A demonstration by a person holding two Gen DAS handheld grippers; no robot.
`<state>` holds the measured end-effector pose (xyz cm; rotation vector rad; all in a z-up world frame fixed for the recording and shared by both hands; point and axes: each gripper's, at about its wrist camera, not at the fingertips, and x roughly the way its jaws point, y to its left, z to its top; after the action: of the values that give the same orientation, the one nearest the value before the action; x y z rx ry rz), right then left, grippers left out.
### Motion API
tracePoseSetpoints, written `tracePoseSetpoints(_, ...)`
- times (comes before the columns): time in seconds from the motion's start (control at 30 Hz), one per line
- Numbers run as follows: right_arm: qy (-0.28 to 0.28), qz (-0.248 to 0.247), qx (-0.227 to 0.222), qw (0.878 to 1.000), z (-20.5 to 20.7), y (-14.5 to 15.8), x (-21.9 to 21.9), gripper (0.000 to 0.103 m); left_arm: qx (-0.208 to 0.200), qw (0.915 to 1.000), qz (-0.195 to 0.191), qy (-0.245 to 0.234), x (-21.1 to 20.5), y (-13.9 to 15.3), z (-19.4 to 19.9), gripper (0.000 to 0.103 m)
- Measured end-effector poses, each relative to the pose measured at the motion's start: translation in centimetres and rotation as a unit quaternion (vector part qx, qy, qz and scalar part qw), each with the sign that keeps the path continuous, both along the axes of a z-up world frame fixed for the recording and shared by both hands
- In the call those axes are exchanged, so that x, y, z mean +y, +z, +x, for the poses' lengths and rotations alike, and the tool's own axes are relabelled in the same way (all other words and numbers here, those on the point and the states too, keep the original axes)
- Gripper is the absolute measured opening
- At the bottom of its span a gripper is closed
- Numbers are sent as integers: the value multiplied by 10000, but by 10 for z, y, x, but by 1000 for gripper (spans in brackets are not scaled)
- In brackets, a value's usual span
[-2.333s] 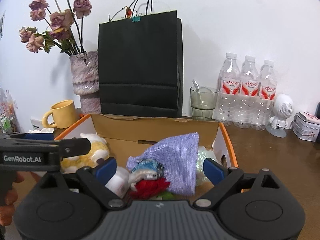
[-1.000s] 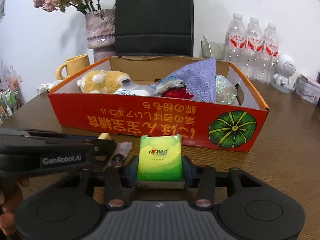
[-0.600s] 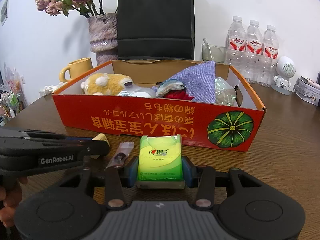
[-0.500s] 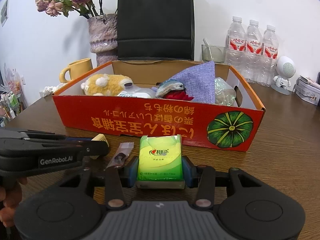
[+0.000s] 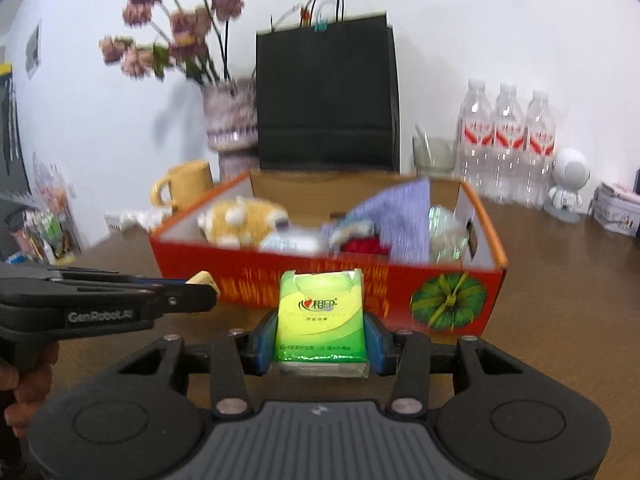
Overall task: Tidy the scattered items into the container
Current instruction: 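Lower tissue pack and cream block into the box and open both grippers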
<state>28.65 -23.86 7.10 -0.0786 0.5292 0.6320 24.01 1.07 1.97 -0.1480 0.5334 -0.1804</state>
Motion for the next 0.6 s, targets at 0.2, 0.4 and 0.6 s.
tracePoseSetpoints(0.2, -137, 151, -332, 9992, 36, 35, 3, 44, -542, 9983, 139, 180, 9, 38, 29, 12)
tracePoseSetpoints(0.4, -364, 366, -194, 9985, 100, 37, 27, 44, -493, 9976, 32, 478, 12, 31, 89, 12)
tracePoseSetpoints(0.6, -482, 137, 122, 9987, 144, 14, 48, 44, -280, 9982, 149, 518, 15, 15, 127, 12)
